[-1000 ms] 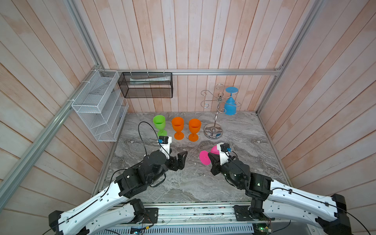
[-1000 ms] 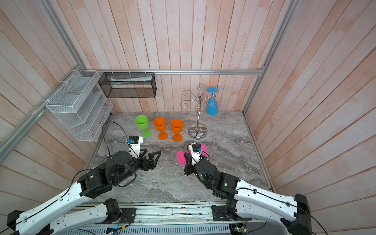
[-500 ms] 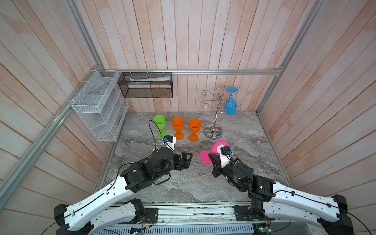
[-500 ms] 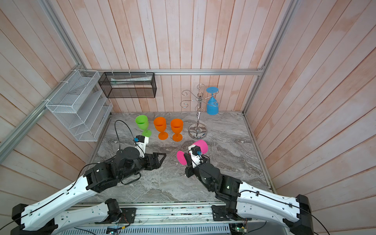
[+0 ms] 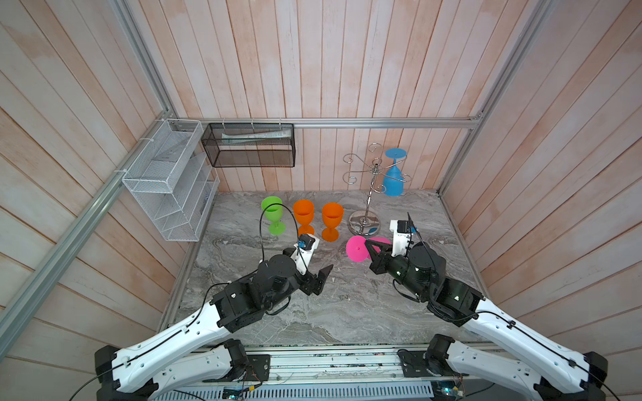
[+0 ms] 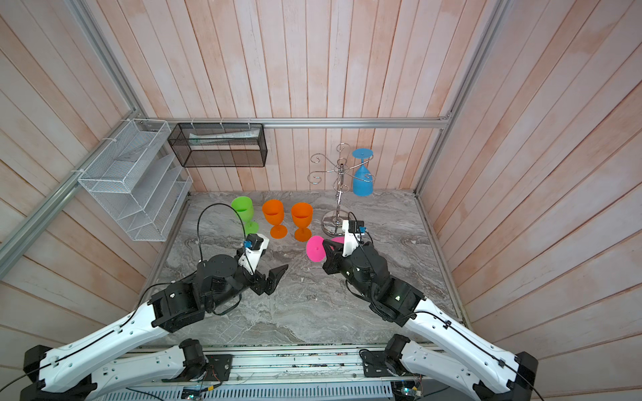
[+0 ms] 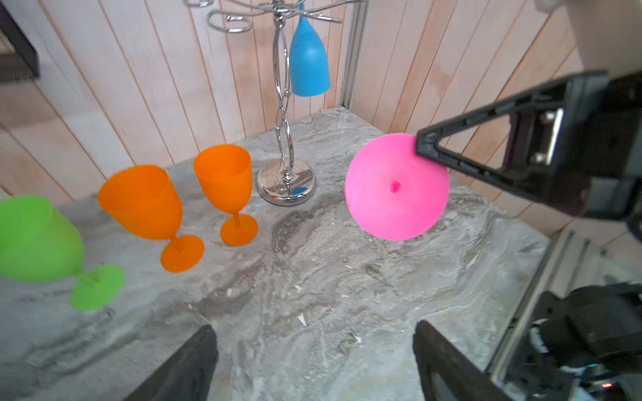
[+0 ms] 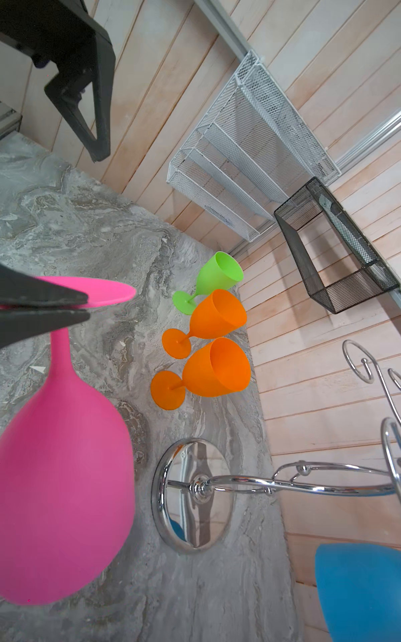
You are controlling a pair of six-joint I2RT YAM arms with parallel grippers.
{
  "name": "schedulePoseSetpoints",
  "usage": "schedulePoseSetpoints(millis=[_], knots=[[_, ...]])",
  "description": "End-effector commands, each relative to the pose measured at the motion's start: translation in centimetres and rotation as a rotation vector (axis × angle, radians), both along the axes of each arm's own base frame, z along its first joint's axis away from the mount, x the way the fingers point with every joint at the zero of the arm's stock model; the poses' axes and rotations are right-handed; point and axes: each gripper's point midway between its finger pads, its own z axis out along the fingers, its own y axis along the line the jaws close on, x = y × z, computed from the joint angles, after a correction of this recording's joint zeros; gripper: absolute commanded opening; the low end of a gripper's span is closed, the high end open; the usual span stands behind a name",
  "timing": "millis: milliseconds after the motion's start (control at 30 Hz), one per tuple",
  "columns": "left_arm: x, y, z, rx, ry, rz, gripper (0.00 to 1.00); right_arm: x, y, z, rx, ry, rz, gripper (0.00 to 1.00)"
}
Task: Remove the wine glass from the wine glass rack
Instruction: 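Close the left gripper on the pink glass foot while the right holds it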
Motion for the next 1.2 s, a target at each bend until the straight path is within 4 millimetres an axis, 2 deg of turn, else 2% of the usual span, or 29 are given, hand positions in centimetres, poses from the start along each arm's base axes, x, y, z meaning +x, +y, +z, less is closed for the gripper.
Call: schedulePoseSetpoints(millis=[0,200,400,633,933,1167], knots=[[0.7,-1.0,0.0,0.218,-0.284,-0.022,0.9,-0.7,0.4,0.9,0.12,0.091,0.069,0.0],[0.1,-2.8,1.3,0.331,-0.529,-0.025,0.85,-0.2,0.5,0.6,0.194,0.136,0.082,0.0],[-0.7,-4.2,2.7,0.354,-0.654,-0.061,0.71,-0.2,0.9,0.2,0.236,0.16,0.095,0.0],[-1.5,-6.2,2.9,0.36,-0.697,-0.141,0.58,-0.6,0.7,0.3,0.274,0.169,0.1,0.0],[-2.6,-7.6,2.6,0.367,-0.689,-0.228,0.55,-0.4,0.4,0.7,0.296,0.168,0.105,0.0],[-2.5,-8.8,1.3,0.41,-0.683,-0.255,0.54,-0.3,0.5,1.0,0.317,0.167,0.122,0.0]])
